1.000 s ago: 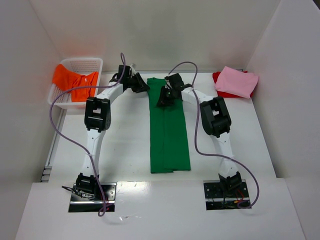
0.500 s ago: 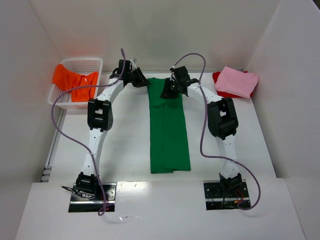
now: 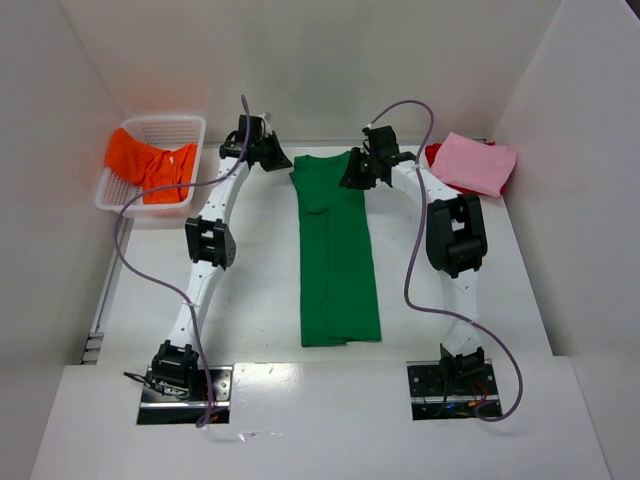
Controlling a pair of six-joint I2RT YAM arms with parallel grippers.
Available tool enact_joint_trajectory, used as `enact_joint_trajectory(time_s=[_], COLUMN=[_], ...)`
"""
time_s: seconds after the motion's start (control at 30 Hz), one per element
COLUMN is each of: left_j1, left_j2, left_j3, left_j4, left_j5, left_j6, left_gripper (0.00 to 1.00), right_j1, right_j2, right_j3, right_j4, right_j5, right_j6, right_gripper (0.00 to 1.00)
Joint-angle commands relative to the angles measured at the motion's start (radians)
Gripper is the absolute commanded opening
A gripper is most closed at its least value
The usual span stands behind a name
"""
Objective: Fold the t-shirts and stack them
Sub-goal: Rotate the tshirt 90 degrees
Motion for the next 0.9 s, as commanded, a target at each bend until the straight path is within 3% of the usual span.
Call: enact_joint_trajectory(time_s=[0.0, 0.1, 0.43, 0.6, 0.77, 0.83, 0.87], left_j1=[-0.003, 0.005, 0.005, -0.004, -0.029, -0.043, -0.05], left_j2=[-0.026, -0.027, -0.244, -0.458, -0.697, -0.755, -0.798], left_j3=[0.052, 0.052, 0.052, 0.006, -0.166, -0.198, -0.282], left_j4=[-0.069, -0.069, -0.207, -0.252, -0.294, -0.309, -0.319], left_j5=[-0.086, -0.109, -0.304, -0.305, -0.294, -0.28, -0.246], left_j6=[0.052, 0.052, 0.223, 0.292, 0.369, 0.381, 0.381], left_gripper=[0.0, 0.05, 0.47, 0.8, 0.97, 0.98, 0.99], right_j1=[-0.009, -0.017, -0.069, -0.09, -0.1, -0.1, -0.1], right_j2=[-0.071, -0.062, -0.099, -0.134, -0.181, -0.198, -0.222], right_j3=[-0.012, 0.009, 0.03, -0.012, -0.086, -0.118, -0.161], right_j4=[0.017, 0.017, -0.006, -0.001, 0.004, 0.013, 0.013], right_j5=[0.012, 0.013, 0.055, 0.06, 0.064, 0.064, 0.064], right_j6=[-0.026, -0.037, -0.068, -0.077, -0.089, -0.089, -0.089], right_gripper=[0.36, 0.38, 0.52, 0.66, 0.83, 0.87, 0.94])
